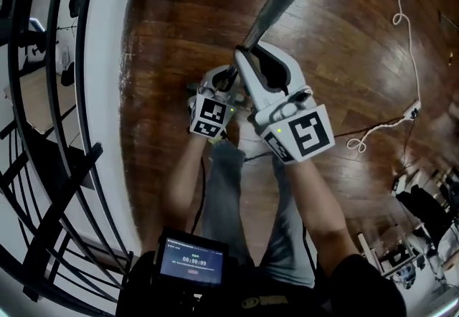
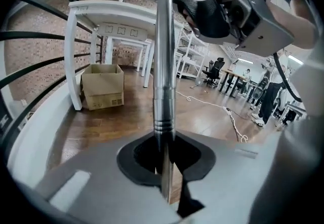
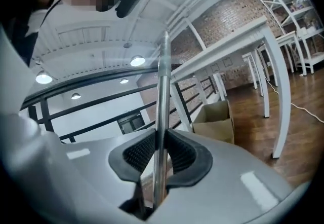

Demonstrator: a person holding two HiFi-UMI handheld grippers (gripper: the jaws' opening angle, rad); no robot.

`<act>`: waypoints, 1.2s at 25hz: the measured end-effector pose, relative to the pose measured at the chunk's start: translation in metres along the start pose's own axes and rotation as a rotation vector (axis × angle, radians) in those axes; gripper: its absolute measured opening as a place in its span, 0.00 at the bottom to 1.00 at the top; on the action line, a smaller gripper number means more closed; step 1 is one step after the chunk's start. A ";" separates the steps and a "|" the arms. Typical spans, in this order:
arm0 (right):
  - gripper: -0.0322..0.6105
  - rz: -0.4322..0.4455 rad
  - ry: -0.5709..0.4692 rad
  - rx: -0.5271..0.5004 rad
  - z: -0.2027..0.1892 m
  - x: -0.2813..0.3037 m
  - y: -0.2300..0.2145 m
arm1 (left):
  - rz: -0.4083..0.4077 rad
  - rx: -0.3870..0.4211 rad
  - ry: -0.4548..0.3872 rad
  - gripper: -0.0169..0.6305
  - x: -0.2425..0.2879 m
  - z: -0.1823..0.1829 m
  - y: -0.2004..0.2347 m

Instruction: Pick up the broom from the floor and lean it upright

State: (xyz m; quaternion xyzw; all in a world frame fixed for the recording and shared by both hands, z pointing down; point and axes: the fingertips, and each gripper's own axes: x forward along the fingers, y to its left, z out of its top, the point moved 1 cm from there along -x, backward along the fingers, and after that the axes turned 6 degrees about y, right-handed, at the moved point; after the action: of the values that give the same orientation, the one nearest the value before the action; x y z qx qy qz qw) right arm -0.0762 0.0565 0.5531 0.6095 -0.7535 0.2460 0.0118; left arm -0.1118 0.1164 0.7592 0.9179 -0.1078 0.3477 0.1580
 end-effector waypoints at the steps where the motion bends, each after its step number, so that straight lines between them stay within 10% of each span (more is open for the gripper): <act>1: 0.16 0.011 -0.008 -0.022 0.014 0.000 0.008 | 0.002 0.001 -0.016 0.11 -0.004 0.014 0.003; 8: 0.16 0.038 -0.030 -0.068 0.124 -0.015 0.015 | 0.033 -0.021 -0.034 0.12 -0.038 0.122 0.008; 15: 0.16 0.067 -0.090 -0.074 0.207 -0.016 -0.033 | 0.030 0.022 -0.093 0.48 -0.045 0.236 0.009; 18: 0.17 0.077 -0.072 -0.032 0.215 0.001 -0.091 | 0.064 0.034 -0.113 0.49 -0.030 0.275 0.016; 30: 0.20 0.128 0.033 0.064 0.174 0.075 -0.220 | 0.091 0.006 -0.014 0.04 0.093 0.334 0.060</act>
State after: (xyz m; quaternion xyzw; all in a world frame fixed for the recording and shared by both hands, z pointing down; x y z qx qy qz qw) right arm 0.1572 -0.1086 0.5022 0.5560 -0.7824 0.2802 -0.0113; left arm 0.1398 -0.0695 0.5978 0.9150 -0.1494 0.3483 0.1385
